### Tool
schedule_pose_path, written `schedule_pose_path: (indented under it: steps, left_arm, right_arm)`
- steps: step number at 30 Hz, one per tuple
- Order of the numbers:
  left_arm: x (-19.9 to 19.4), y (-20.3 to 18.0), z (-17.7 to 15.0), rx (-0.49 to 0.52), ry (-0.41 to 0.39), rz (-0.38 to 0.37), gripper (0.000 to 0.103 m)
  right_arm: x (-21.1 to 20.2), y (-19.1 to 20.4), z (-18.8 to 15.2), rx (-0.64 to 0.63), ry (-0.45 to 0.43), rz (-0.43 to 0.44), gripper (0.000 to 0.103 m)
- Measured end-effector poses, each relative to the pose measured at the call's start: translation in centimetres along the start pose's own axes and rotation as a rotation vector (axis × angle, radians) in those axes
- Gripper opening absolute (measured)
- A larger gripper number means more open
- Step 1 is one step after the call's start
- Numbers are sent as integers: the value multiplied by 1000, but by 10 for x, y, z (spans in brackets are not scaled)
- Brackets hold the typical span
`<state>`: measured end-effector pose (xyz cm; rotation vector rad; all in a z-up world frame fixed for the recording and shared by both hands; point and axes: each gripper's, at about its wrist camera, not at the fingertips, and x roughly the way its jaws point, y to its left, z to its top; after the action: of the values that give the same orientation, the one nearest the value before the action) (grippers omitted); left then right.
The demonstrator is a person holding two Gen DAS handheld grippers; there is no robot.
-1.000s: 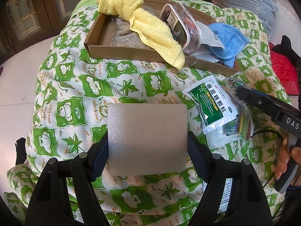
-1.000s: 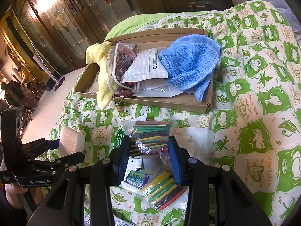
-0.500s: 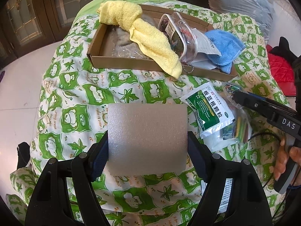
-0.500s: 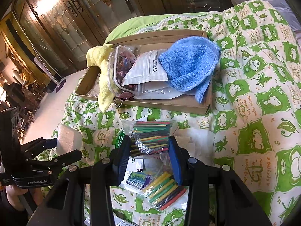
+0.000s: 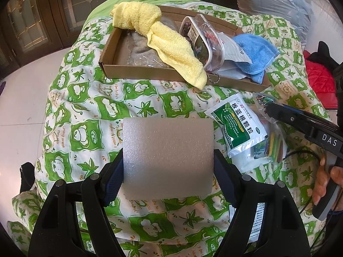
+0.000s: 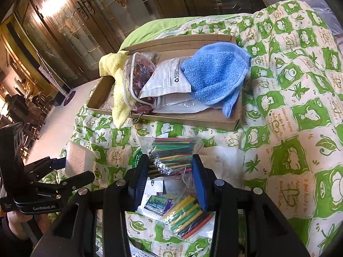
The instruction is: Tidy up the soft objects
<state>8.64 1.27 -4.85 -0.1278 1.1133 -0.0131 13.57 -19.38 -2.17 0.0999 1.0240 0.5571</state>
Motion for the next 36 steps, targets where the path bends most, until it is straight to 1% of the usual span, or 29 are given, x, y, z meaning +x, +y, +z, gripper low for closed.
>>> schedule_pose_path:
  steps: [12, 22, 26, 30, 36]
  left_arm:
    - [0, -3, 2, 16, 2, 9, 77]
    - [-1, 5, 17, 39, 0, 23, 77]
    - [-4, 11, 34, 30, -15, 20, 77]
    - [-4, 17, 59, 22, -32, 9, 77]
    - [14, 22, 102, 47, -18, 24, 77]
  right_arm:
    - [-1, 0, 1, 0, -2, 2, 40]
    - [0, 2, 3, -3, -3, 7, 40]
    - [-1, 2, 12, -2, -14, 21, 40]
    - [-3, 3, 21, -5, -27, 25, 40]
    - [0, 1, 30, -6, -20, 37, 40]
